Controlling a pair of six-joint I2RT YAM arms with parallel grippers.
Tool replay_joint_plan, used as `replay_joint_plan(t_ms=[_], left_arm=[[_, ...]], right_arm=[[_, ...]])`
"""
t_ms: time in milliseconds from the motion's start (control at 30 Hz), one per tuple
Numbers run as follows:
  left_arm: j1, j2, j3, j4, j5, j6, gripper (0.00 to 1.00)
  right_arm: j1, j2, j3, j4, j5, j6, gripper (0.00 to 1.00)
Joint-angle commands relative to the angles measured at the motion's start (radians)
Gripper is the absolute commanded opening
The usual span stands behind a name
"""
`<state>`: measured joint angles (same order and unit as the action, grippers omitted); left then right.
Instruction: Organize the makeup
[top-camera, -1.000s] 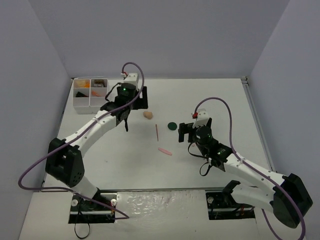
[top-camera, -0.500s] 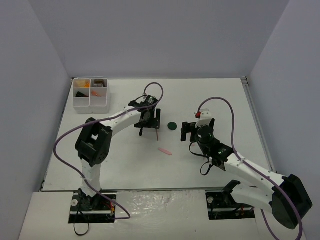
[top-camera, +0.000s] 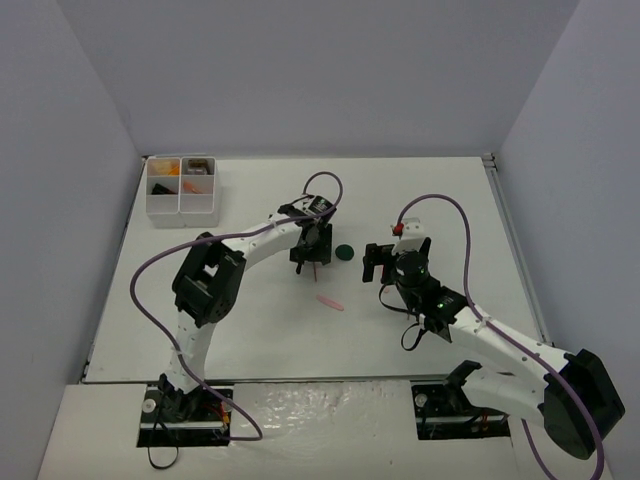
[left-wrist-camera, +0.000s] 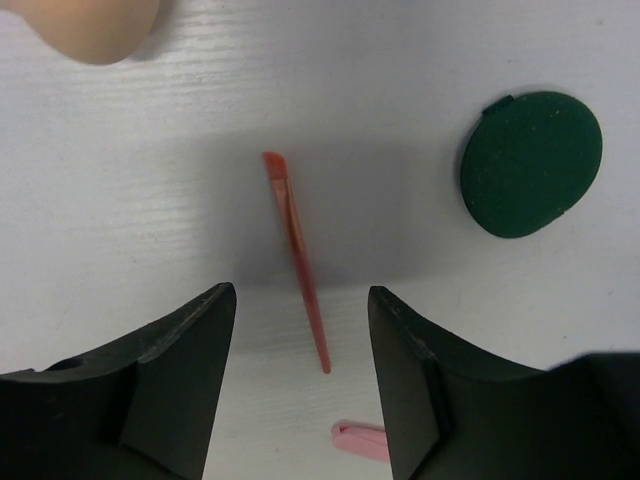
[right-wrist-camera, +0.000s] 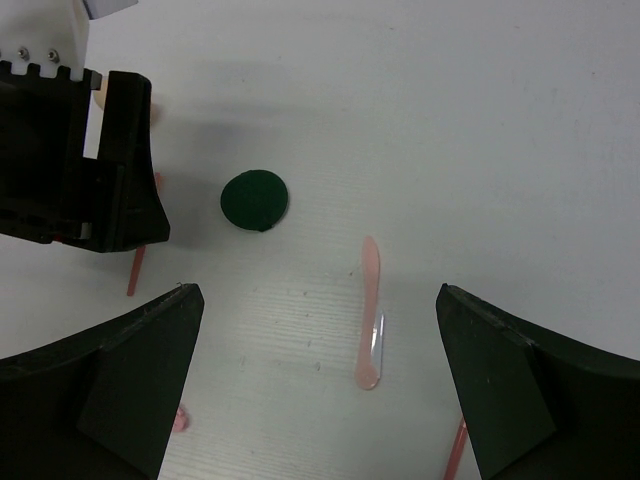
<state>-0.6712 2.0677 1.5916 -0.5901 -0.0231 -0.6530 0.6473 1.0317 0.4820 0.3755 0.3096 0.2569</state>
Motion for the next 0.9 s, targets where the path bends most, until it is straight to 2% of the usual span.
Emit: replay_joint_plan(t_ms=[0, 100, 300, 433, 633, 733, 867], left_arm=[[0.004, 0.018, 0.093, -0.028, -0.015, -0.016, 0.48], [0.004, 0.032, 0.104, -0.037, -0.028, -0.021, 0.38], [0.007, 0.050, 0.110, -0.068, -0.035, -0.022, 0.32], [0.007, 0.058, 0.110, -0.092, -0.054, -0.014, 0.17], [0.005, 0.084, 0.129, -0.179, -0.124, 0.032, 0.06], [0.010, 0.053, 0.079, -0.176, -0.141, 0.048, 0.00], [0.027, -0.055, -0.020, -0.129, -0.154, 0.073, 0.00]], right_arm=[[-0.009, -0.022, 0.009, 0.049, 0.005, 0.009, 1.00], [-0.009, -0.026, 0.008, 0.048, 0.004, 0.010, 1.00], [-0.013, -0.034, 0.002, 0.048, 0.005, 0.008, 1.00], [-0.015, -0.036, 0.003, 0.046, 0.005, 0.009, 1.00], [-0.017, -0.029, 0.005, 0.047, 0.002, 0.007, 1.00], [-0.017, -0.027, 0.004, 0.046, 0.000, 0.008, 1.00], [-0.017, -0.025, 0.003, 0.046, 0.000, 0.008, 1.00]])
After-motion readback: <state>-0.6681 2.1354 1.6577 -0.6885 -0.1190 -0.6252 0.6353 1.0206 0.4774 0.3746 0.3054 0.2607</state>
